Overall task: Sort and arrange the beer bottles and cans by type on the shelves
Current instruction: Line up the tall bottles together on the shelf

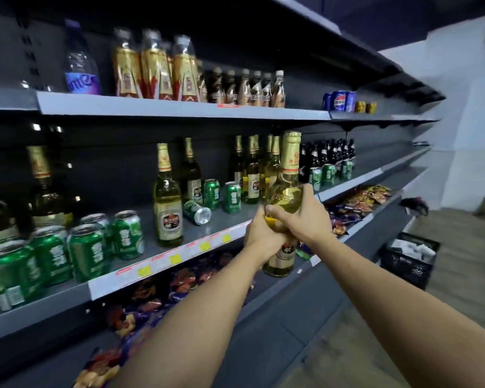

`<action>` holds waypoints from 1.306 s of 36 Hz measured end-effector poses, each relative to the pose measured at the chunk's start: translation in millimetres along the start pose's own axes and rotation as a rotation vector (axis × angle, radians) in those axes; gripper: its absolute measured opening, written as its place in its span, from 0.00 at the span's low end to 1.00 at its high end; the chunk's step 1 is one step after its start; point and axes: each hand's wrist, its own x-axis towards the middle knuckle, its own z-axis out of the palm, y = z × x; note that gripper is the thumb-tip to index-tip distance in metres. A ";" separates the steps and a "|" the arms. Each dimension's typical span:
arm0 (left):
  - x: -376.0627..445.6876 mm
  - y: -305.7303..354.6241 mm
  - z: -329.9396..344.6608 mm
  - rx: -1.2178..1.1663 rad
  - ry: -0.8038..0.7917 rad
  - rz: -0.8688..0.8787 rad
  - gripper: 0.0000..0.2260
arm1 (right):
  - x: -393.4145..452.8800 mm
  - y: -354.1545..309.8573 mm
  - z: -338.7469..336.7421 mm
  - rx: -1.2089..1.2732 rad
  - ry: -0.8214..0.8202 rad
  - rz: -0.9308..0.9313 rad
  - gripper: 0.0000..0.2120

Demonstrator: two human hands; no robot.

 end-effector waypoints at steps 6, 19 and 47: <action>45.6 13.0 44.0 0.151 0.046 0.013 0.30 | 56.2 47.8 -8.8 0.007 -0.014 -0.007 0.34; 181.9 -27.3 55.4 0.342 0.221 -0.043 0.32 | 174.6 90.4 65.0 0.041 -0.061 -0.077 0.35; 341.0 -91.8 35.6 0.327 0.347 -0.156 0.22 | 330.2 122.8 196.9 0.032 -0.216 -0.100 0.40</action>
